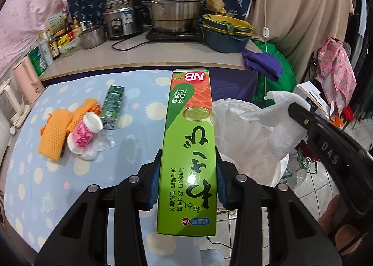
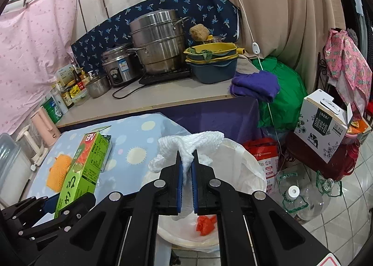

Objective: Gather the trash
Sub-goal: 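Carry the green box with the left tool while the right tool carries the tissue over the bin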

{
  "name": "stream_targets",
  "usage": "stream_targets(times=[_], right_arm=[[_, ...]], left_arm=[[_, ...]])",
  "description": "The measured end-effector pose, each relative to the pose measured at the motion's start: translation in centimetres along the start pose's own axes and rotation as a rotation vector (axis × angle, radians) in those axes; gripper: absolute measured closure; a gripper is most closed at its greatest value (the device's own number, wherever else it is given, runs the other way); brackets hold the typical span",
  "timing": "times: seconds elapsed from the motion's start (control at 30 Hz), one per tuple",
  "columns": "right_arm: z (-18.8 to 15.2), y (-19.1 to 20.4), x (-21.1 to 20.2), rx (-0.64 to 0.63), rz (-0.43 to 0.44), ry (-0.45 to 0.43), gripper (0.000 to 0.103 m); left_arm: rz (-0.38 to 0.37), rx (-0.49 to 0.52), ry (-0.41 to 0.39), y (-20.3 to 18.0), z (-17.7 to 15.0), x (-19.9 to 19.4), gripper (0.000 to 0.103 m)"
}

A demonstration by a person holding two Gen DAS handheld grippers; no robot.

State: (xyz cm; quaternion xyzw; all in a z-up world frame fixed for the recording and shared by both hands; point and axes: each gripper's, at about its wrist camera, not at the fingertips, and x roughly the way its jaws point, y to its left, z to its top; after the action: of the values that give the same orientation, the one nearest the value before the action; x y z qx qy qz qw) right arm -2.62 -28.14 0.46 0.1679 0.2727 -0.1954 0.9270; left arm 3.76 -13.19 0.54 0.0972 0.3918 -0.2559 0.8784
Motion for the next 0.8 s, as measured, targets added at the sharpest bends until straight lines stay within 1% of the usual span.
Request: stream_targets(times=[0.27,0.73,0.8], right_arm=[[-0.7,-1.4,1.8,0.021,-0.017,0.038,0.097],[-1.3,-3.2,4.1,0.052,-0.045,0.085,0.096],[-1.3,-3.3,4.4,0.054,-0.049,0.09,0.094]], left_arm=[[-0.013,0.046,0.018,-2.9,0.5,2.1,0.066],[-0.02,0.078,0.083,-4.5,0.2,5.8,0.065],[-0.021,0.084,0.092,-4.6,0.1,6.3,0.064]])
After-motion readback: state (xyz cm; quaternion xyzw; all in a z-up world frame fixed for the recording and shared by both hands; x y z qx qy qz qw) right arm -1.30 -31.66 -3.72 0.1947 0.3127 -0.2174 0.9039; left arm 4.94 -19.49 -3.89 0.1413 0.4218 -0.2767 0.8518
